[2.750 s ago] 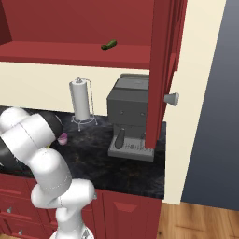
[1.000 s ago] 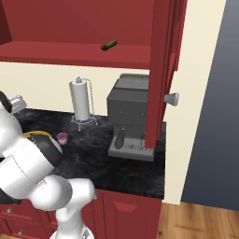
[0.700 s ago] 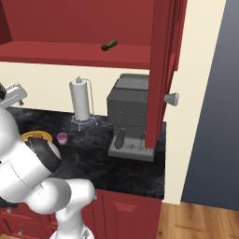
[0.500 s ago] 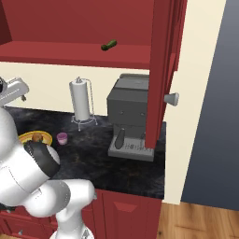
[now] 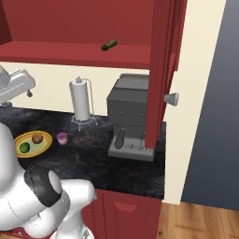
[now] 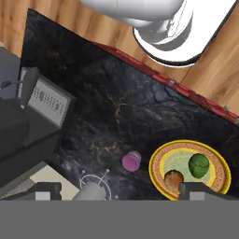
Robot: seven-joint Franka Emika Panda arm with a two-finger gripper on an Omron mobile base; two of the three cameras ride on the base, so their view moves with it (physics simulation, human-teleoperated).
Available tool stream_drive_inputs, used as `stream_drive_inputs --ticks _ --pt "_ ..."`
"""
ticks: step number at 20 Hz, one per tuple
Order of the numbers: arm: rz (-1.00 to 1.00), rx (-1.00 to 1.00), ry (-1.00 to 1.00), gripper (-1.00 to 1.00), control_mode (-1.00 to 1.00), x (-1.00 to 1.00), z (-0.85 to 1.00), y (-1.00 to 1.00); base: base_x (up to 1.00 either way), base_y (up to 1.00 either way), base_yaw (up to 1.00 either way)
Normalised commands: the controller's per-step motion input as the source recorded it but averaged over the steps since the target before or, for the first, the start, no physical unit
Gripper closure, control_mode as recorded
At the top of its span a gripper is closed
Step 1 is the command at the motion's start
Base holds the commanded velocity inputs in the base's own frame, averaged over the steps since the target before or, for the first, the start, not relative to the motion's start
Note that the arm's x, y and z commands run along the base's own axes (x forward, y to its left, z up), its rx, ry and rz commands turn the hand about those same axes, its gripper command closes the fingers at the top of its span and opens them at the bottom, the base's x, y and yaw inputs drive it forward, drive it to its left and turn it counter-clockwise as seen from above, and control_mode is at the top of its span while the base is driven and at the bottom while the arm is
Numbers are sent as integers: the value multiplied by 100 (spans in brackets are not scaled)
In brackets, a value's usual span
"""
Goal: Pick the avocado and bread from the counter and place them on the plate. Then pick the jam from the cabinet and place it next to the plate. Lastly close the cabinet door.
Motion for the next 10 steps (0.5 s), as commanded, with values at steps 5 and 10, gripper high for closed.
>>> stream_drive_inputs --ticks 5,10 --pt "0 0 -6 -100 -100 -47 31 -60 0 0 0" --pt "-1 0 -10 -100 -100 -46 27 -59 0 0 0"
